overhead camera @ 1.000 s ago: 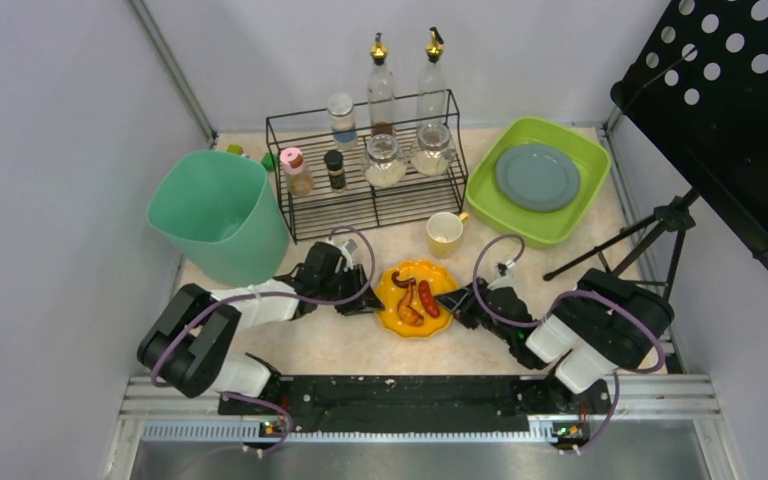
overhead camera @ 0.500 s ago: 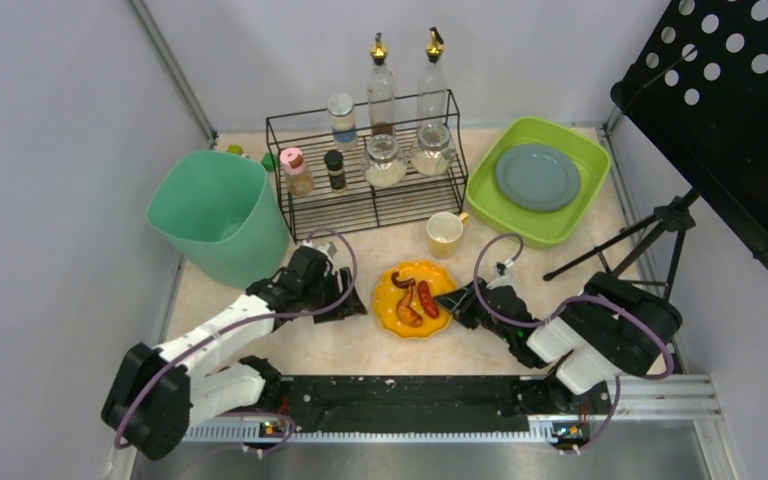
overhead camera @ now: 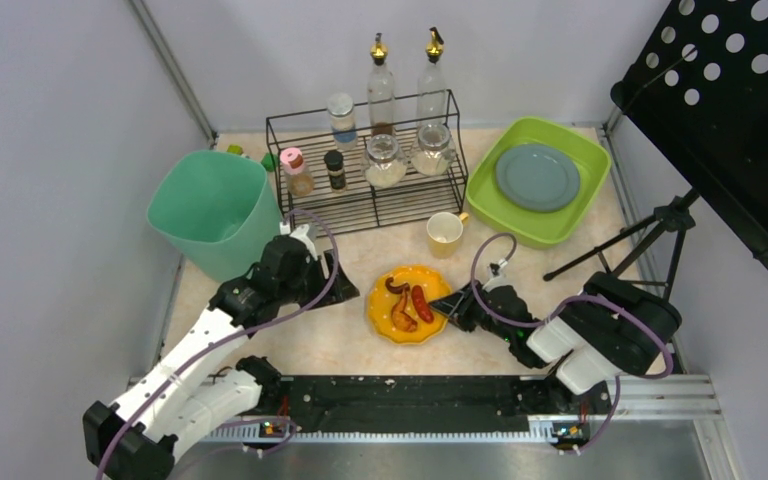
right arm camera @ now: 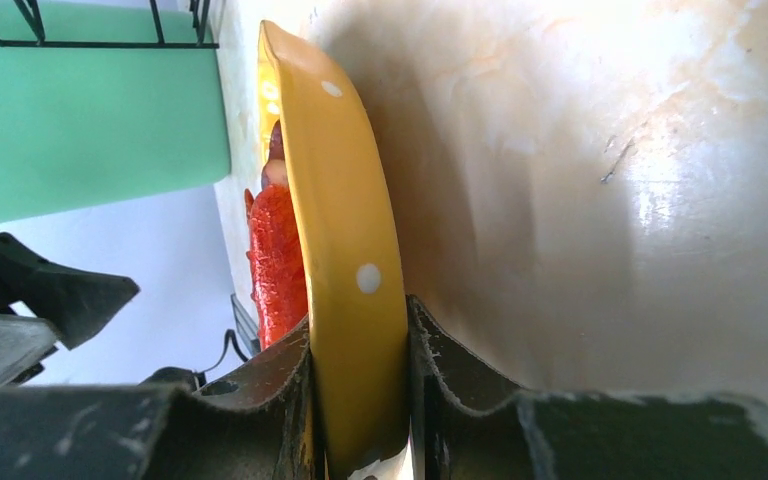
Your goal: Clear the kitchen counter
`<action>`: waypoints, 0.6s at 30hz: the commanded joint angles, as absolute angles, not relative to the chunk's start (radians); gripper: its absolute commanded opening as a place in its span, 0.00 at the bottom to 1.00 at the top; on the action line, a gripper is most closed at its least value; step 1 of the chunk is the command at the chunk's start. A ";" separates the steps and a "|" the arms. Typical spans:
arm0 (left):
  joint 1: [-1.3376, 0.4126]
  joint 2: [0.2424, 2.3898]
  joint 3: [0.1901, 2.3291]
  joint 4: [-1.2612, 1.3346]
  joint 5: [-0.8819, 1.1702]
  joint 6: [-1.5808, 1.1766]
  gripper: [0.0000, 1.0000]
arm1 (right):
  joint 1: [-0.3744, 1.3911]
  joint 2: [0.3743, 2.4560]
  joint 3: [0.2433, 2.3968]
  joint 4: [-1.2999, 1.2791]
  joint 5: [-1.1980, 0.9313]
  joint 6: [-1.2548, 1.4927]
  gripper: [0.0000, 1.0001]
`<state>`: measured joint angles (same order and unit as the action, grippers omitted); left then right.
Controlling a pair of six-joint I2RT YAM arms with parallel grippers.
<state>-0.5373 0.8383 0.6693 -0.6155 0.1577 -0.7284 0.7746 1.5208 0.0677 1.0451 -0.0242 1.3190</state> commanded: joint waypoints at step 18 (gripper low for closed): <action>-0.537 0.735 1.036 -0.800 0.060 -0.666 0.72 | 0.779 1.492 0.193 1.183 -0.141 1.399 0.00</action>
<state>-0.5373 0.7654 0.9802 -0.7765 0.1135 -0.6964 0.7757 1.5284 0.1150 1.0092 -0.0956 1.3487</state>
